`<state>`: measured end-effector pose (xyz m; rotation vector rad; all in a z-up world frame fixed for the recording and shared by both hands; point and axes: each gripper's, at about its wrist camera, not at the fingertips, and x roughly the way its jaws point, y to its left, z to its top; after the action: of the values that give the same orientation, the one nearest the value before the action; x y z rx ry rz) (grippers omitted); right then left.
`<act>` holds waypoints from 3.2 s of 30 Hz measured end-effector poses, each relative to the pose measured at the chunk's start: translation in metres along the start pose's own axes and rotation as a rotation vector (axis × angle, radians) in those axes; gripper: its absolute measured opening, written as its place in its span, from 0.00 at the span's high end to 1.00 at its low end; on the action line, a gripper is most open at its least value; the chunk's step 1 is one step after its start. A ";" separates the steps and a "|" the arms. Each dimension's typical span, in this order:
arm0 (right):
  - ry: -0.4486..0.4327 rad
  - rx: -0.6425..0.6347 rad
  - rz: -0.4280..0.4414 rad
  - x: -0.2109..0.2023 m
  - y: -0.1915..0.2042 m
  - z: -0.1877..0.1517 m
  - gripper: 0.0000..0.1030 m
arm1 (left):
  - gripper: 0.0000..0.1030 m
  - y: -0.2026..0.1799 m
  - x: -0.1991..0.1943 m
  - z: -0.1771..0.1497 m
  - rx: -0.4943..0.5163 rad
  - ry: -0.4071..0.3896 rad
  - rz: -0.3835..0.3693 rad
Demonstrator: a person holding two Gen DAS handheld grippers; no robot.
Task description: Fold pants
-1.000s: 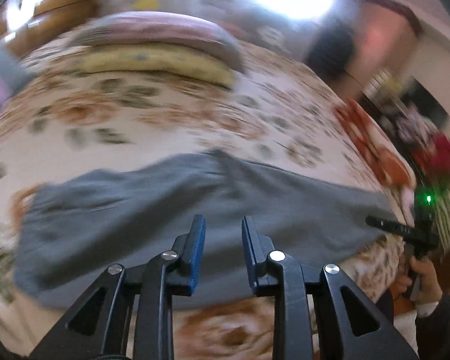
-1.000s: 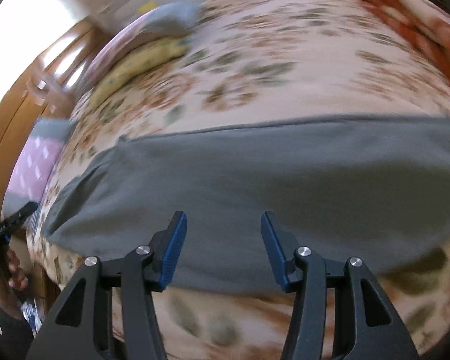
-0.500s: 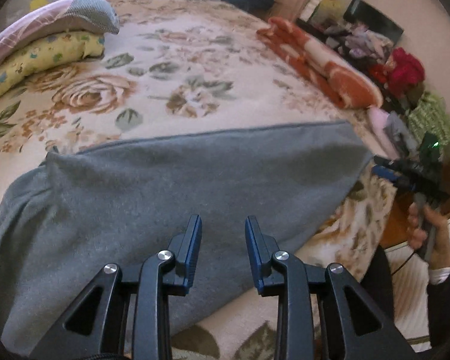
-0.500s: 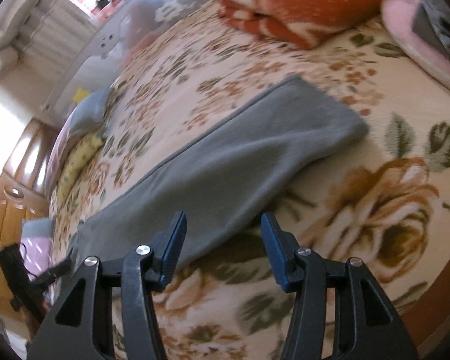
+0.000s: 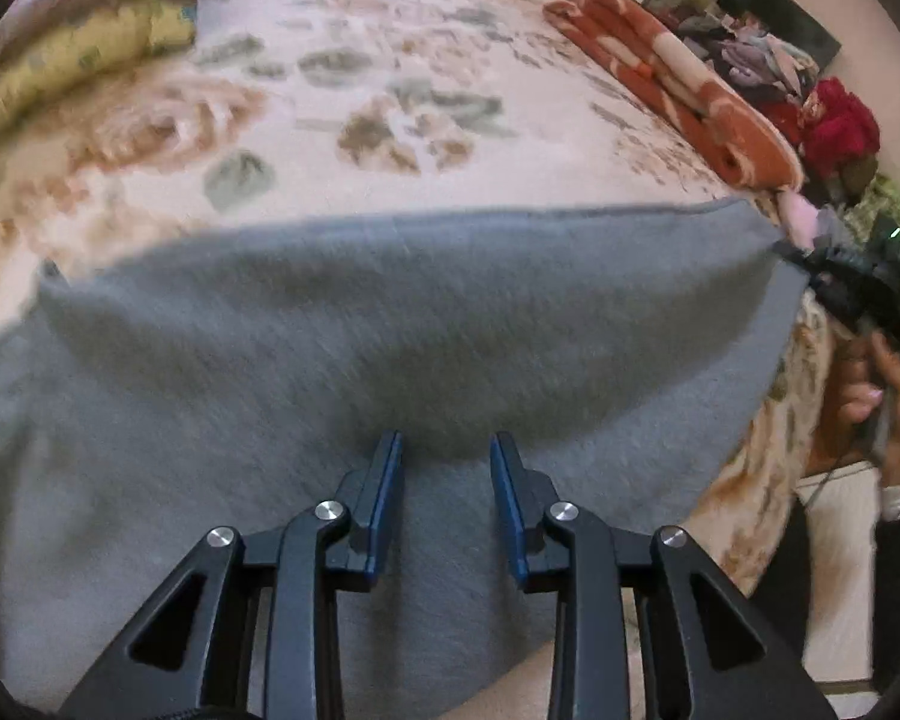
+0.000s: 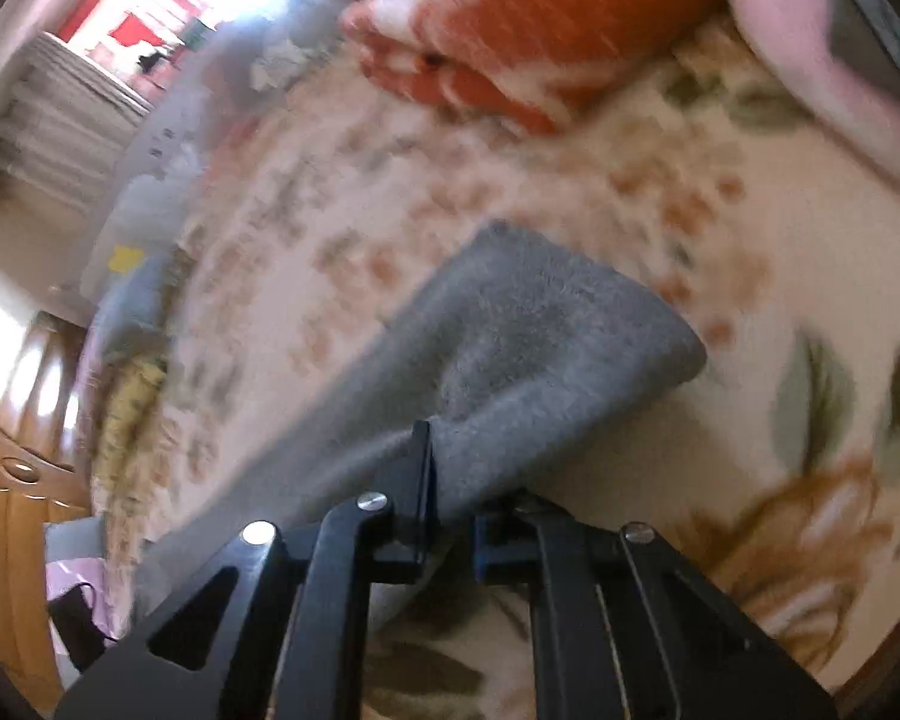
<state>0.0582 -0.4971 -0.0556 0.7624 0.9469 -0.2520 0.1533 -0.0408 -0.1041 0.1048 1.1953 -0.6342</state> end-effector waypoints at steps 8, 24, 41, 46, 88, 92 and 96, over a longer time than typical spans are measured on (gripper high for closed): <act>0.055 0.076 0.061 -0.005 -0.019 -0.012 0.55 | 0.68 -0.048 -0.004 0.046 0.087 -0.009 -0.091; 0.035 0.245 0.235 -0.002 -0.063 -0.007 0.49 | 0.63 -0.219 0.120 0.170 0.437 0.233 -0.260; 0.027 0.206 0.279 0.013 -0.060 -0.002 0.90 | 0.93 -0.236 0.157 0.168 0.523 0.296 -0.341; -0.002 0.154 0.309 -0.006 -0.040 -0.002 0.91 | 0.94 -0.228 0.135 0.170 0.509 0.250 -0.349; 0.453 -0.570 0.501 0.043 0.229 -0.183 0.52 | 0.91 0.076 -0.075 -0.059 -0.306 -0.173 -0.344; 0.367 -0.559 0.440 0.033 0.220 -0.147 0.52 | 0.86 0.043 -0.074 -0.044 -0.254 -0.175 -0.381; 0.375 -0.607 0.387 0.050 0.231 -0.123 0.52 | 0.72 0.009 -0.055 -0.037 -0.210 -0.126 -0.312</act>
<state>0.1262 -0.2409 -0.0293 0.4153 1.1252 0.5177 0.1151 0.0034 -0.0714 -0.3000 1.1580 -0.7707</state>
